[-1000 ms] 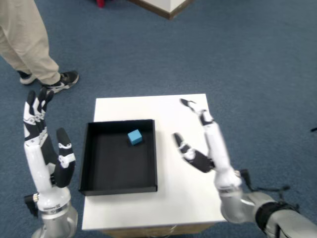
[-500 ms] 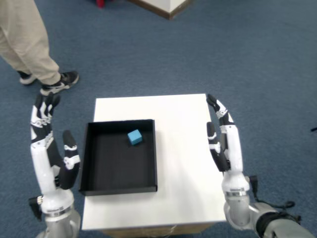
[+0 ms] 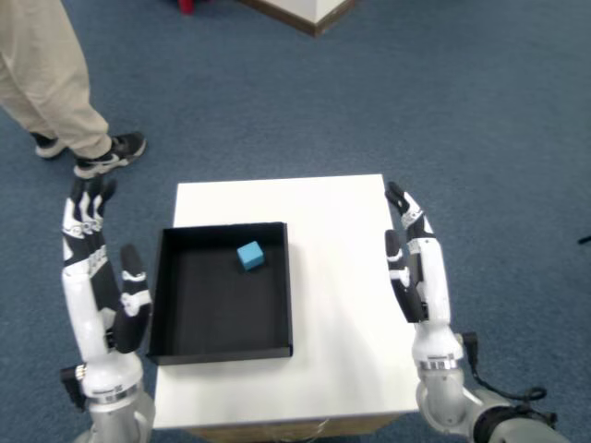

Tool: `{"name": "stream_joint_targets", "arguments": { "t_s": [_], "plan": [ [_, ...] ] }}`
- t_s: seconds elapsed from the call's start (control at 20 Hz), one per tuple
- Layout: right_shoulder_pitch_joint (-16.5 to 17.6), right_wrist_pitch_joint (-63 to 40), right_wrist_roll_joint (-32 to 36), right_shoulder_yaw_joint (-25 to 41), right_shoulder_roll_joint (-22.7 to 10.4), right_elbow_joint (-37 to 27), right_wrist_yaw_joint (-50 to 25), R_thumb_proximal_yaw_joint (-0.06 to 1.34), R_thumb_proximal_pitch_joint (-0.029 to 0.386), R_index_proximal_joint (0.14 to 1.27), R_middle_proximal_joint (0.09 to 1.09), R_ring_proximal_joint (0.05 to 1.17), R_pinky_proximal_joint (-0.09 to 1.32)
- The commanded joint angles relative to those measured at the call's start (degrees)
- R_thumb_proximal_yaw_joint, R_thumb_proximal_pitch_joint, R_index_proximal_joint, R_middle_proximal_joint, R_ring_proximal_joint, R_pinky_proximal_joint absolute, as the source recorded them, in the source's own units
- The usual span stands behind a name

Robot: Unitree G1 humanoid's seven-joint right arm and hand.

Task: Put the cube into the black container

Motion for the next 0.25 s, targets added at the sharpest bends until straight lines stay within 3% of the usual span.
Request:
{"name": "stream_joint_targets", "arguments": {
  "t_s": [0.05,0.25],
  "plan": [
    [-2.0,-0.6,4.6,-0.9,-0.8,-0.5,3.2,-0.02,0.138,0.18,0.14,0.19,0.09],
    [-1.2,0.6,9.2,-1.4,-0.8,-1.2,8.1,-0.02,0.135,0.18,0.14,0.18,0.09]
  ]
}}
